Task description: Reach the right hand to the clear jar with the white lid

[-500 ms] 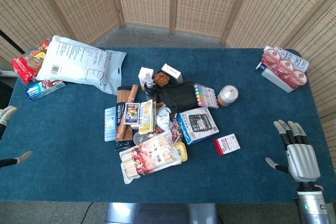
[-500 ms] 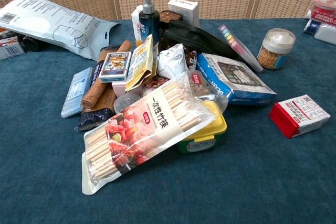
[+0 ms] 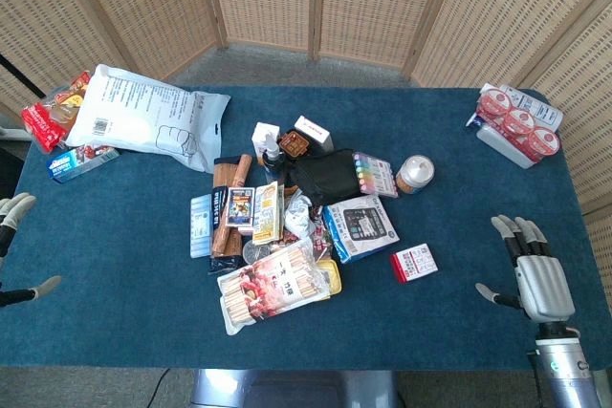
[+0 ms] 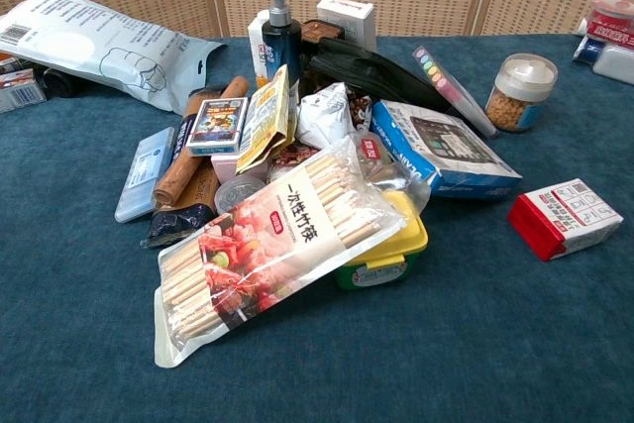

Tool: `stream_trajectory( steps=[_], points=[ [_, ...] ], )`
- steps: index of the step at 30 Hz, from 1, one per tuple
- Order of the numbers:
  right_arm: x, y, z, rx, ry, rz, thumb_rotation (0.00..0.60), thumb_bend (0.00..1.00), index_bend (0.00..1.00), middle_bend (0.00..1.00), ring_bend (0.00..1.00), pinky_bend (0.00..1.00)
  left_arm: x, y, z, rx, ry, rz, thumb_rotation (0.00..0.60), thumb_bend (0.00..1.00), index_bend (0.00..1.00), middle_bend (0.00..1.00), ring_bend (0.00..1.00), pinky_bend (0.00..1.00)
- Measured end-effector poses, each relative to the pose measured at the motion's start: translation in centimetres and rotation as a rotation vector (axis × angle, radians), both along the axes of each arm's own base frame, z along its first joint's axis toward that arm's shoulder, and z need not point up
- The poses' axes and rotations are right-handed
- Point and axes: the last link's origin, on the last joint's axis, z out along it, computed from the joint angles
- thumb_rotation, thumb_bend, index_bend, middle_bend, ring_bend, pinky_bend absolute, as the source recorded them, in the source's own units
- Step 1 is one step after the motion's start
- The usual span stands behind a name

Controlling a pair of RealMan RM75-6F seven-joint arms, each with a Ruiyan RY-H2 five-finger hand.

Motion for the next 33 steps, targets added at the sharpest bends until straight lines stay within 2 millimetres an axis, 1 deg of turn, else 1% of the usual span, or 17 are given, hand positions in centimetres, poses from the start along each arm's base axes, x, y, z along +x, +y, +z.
stream_trajectory(
  steps=[3,10,19,25,33],
  points=[
    [0.5,-1.7,-0.6,0.046,-0.059,0.006,0.600,0.00,0.00,0.00,0.00,0.01,0.1,0.0,-0.1,-0.001,0.002,-0.004,0.600,0.05,0.00,0.00,0.00,0.00],
    [1.8,-6.8,-2.1,0.151,-0.202,0.001,0.600,0.00,0.00,0.00,0.00,0.00,0.1,0.0,-0.1,0.011,0.006,-0.006,0.600,0.04,0.00,0.00,0.00,0.00],
    [2.2,-13.0,-4.7,0.206,-0.273,-0.054,0.600,0.00,0.00,0.00,0.00,0.00,-0.2,0.2,-0.1,0.014,0.008,0.004,0.600,0.04,0.00,0.00,0.00,0.00],
    [2.9,-16.2,-6.1,0.218,-0.303,-0.087,0.600,0.00,0.00,0.00,0.00,0.00,-0.4,0.4,0.0,0.019,0.007,0.013,0.600,0.04,0.00,0.00,0.00,0.00],
    [3.6,-18.9,-7.3,0.221,-0.306,-0.113,0.600,0.00,0.00,0.00,0.00,0.00,-0.8,0.7,0.1,0.022,0.008,0.028,0.600,0.05,0.00,0.00,0.00,0.00]
  ],
)
